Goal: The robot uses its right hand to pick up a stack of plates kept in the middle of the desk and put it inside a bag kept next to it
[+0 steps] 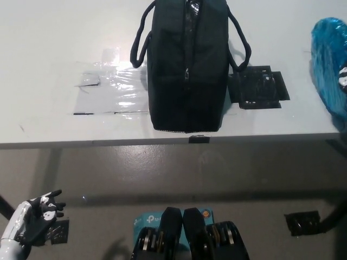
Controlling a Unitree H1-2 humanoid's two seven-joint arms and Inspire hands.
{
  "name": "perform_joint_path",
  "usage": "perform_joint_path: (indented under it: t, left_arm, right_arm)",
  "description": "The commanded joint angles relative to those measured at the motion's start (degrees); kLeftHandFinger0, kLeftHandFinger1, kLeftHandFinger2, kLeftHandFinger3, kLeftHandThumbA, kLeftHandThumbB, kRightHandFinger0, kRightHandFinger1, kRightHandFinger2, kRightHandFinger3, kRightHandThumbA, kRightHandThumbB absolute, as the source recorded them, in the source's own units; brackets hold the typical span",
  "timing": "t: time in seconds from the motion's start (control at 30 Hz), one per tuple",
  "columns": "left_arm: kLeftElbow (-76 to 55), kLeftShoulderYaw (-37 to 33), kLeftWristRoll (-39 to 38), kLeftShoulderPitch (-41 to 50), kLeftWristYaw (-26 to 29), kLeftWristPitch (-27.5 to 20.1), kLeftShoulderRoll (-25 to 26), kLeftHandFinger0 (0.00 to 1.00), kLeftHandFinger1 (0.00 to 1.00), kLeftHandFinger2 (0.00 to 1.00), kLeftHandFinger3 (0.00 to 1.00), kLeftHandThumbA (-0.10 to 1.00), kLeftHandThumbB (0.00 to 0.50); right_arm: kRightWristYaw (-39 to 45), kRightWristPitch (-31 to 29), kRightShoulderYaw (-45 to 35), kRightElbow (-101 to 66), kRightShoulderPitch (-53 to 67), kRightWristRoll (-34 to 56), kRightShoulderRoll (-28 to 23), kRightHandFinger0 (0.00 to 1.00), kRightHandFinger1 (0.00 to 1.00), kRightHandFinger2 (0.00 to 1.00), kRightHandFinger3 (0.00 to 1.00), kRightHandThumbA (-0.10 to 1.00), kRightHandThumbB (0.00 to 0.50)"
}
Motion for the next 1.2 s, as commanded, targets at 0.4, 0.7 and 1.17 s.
perform_joint_path:
  t: [0.4,0.7,1.17]
  left_arm:
    - [-1.89,0.06,0.54,-0.78,-0.91,-0.22,1.60,0.68,0.70,0.82,1.00,-0.10,0.160]
    - [-1.82,0.24,0.54,-0.36,-0.96,-0.70,1.67,0.69,0.71,0.83,1.00,-0.10,0.143]
    - [-2.15,0.27,0.57,-0.09,-1.03,-0.45,1.84,0.70,0.72,0.84,1.00,-0.10,0.175]
  right_arm:
    - [2.63,15.62,-10.39,-5.18,-8.11,17.08,5.46,0.00,0.00,0.00,0.03,-0.10,0.171]
    - [2.05,15.62,-8.74,-6.80,-12.27,17.71,4.41,0.00,0.00,0.00,0.02,-0.10,0.167]
    - [2.12,15.62,-9.11,-6.82,-18.36,13.94,3.47,0.00,0.00,0.00,0.00,-0.10,0.191]
